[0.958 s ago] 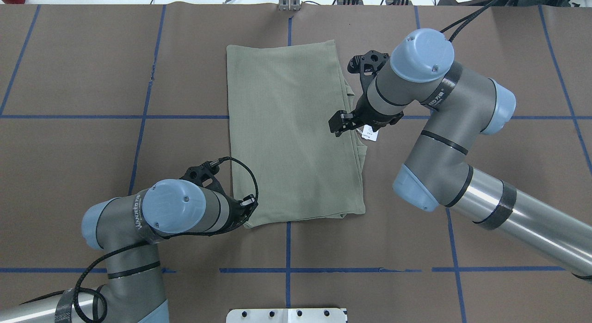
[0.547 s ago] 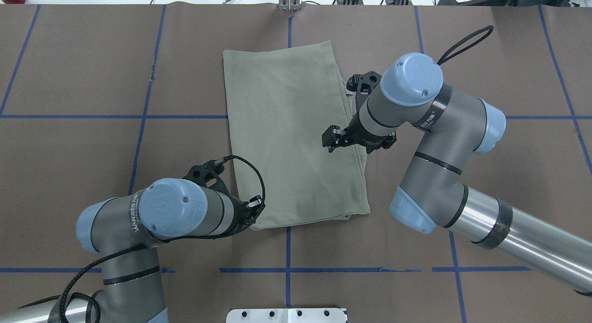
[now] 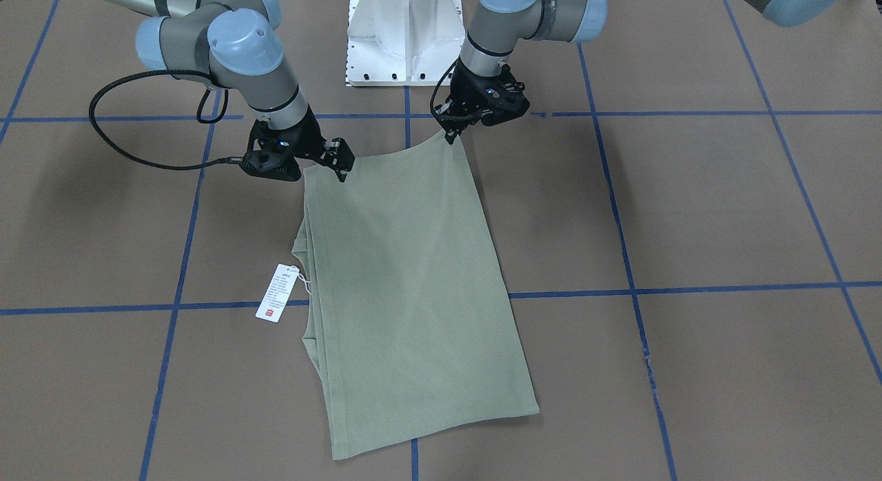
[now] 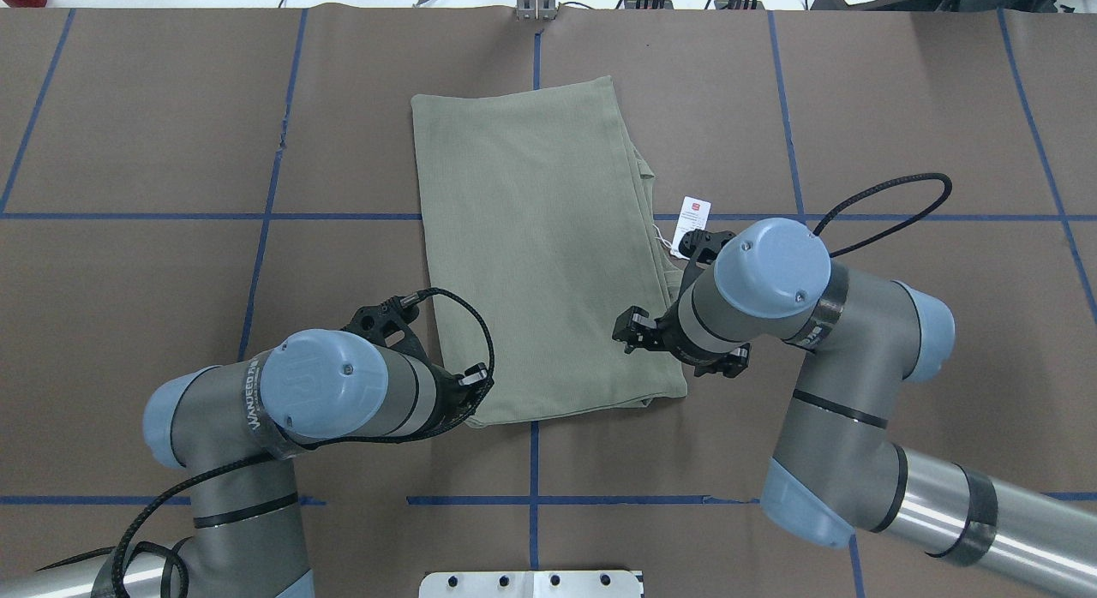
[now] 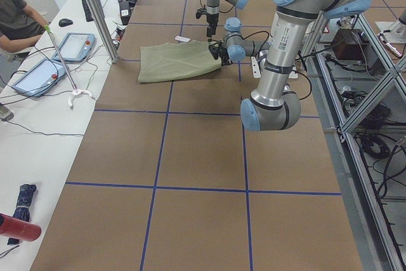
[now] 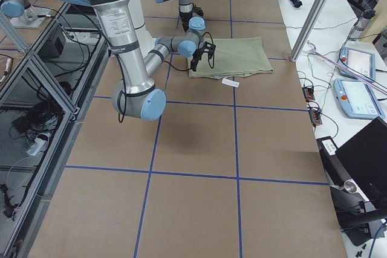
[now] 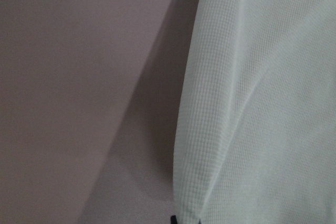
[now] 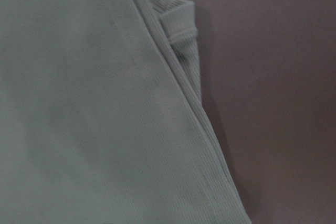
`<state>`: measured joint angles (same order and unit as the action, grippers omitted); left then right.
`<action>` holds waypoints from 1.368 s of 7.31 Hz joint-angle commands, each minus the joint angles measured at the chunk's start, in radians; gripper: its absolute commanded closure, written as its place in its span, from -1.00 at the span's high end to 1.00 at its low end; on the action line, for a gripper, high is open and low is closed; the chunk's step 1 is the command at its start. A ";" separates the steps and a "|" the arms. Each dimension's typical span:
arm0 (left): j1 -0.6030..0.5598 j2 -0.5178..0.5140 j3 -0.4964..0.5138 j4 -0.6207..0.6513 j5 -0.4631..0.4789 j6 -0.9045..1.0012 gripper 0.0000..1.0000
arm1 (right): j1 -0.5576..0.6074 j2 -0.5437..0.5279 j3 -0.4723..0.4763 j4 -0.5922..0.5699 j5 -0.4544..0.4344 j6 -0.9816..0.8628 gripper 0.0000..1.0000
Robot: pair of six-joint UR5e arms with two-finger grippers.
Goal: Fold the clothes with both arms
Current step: 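Press the right gripper down along the folded edge toward the robot, then grasp the shirt edge nearest the robot with both grippers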
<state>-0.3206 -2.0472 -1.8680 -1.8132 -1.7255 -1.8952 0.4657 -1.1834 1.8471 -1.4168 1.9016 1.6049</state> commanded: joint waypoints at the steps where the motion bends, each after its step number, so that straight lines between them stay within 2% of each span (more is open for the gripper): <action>1: 0.000 0.001 0.004 -0.005 0.000 0.001 -1.00 | -0.105 -0.025 0.011 -0.004 -0.118 0.140 1.00; 5: 0.002 0.001 0.009 -0.009 0.000 0.001 -1.00 | -0.119 -0.007 -0.006 -0.007 -0.133 0.147 1.00; 8: 0.008 0.001 0.010 -0.008 0.000 0.002 -1.00 | -0.116 0.011 -0.052 0.004 -0.133 0.139 1.00; 10: 0.009 0.001 0.010 -0.008 0.001 0.001 -1.00 | -0.098 0.013 -0.039 -0.005 -0.128 0.136 1.00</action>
<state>-0.3124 -2.0458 -1.8578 -1.8209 -1.7247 -1.8932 0.3583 -1.1717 1.8022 -1.4166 1.7704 1.7434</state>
